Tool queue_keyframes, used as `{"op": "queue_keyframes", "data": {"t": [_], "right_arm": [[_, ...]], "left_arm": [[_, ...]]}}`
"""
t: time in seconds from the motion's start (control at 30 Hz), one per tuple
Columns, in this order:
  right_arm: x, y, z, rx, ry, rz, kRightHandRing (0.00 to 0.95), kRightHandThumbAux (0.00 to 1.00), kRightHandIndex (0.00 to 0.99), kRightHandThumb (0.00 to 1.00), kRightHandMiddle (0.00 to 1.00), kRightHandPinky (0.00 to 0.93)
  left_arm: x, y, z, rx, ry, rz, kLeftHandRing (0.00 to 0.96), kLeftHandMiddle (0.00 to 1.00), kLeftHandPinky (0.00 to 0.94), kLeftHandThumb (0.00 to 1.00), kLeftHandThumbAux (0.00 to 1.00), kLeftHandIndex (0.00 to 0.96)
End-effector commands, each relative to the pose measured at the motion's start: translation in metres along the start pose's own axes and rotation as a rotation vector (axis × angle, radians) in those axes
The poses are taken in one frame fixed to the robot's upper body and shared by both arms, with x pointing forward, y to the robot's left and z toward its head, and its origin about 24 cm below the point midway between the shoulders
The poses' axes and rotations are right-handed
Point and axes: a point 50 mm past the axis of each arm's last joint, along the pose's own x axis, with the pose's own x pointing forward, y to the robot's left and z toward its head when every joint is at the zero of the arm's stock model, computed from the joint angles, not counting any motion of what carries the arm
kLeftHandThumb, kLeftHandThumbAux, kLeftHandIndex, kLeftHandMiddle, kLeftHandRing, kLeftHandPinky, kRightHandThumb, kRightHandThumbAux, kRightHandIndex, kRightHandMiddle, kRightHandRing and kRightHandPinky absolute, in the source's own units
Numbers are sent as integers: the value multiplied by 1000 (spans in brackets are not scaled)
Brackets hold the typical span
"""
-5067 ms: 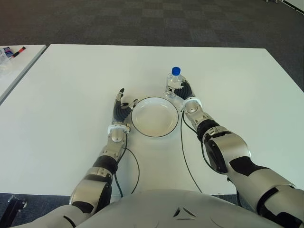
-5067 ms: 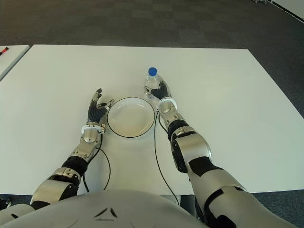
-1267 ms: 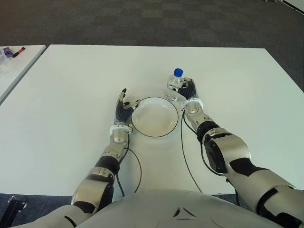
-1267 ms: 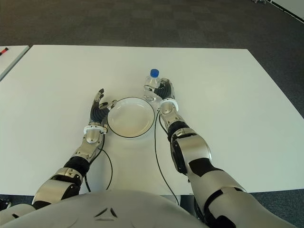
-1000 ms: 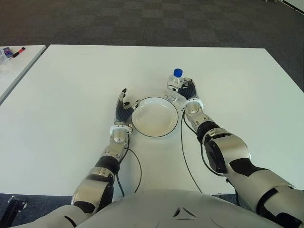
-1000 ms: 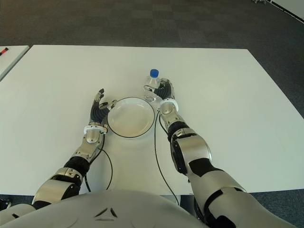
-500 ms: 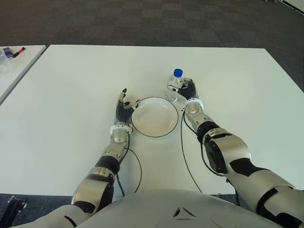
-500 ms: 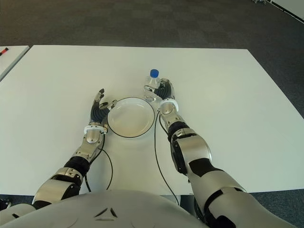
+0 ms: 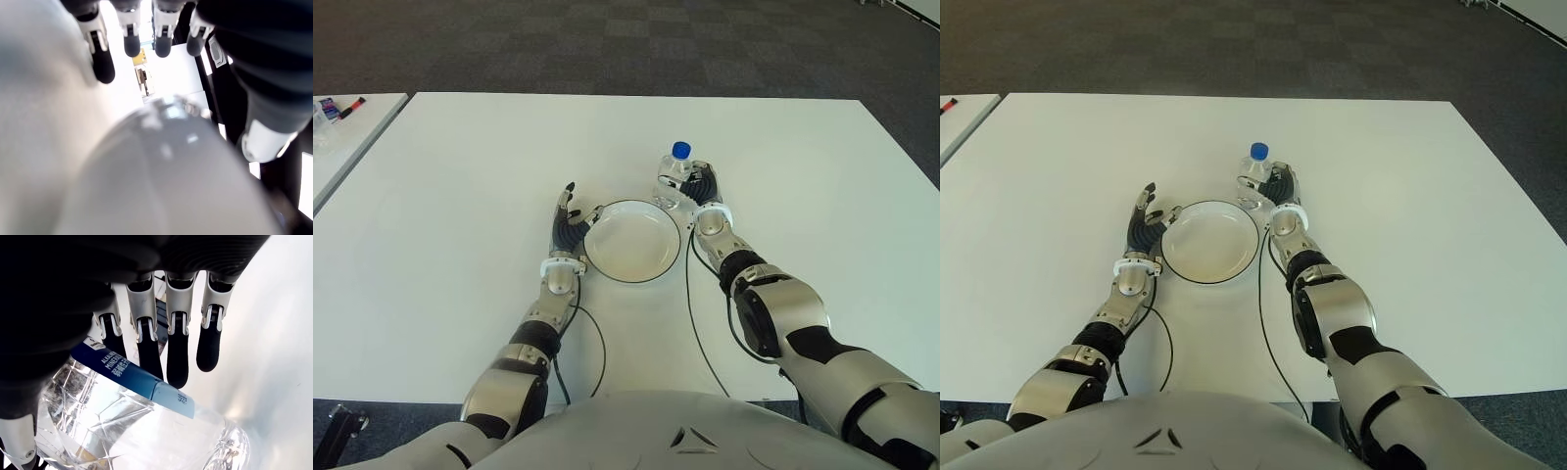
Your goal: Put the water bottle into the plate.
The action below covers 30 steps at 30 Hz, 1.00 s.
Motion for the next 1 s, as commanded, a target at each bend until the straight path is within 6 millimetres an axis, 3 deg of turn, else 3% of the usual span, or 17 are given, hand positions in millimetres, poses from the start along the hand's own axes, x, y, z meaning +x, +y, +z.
{"op": "queue_keyframes", "data": {"t": [0.03,0.33,0.5,1.0], "right_arm": [[-3,3,-6,43,43,-1,619,674,438,849,487,486],[0,1,2,160,15,-16,624,686,377,838,532,496],[0,0,6,183,-6,-26,637,684,378,840,548,537],[2,-3,14,282,-53,-22,621,677,396,845,535,519]], "left_arm": [[-29,-9,-40,35,203,-46,0,3,0,217,632,28],[-29,-10,-39,32,201,-47,0,0,0,222,626,28],[-29,-10,-39,28,203,-46,0,1,0,224,621,30],[-28,-11,-39,23,205,-45,0,5,0,228,629,30]]}}
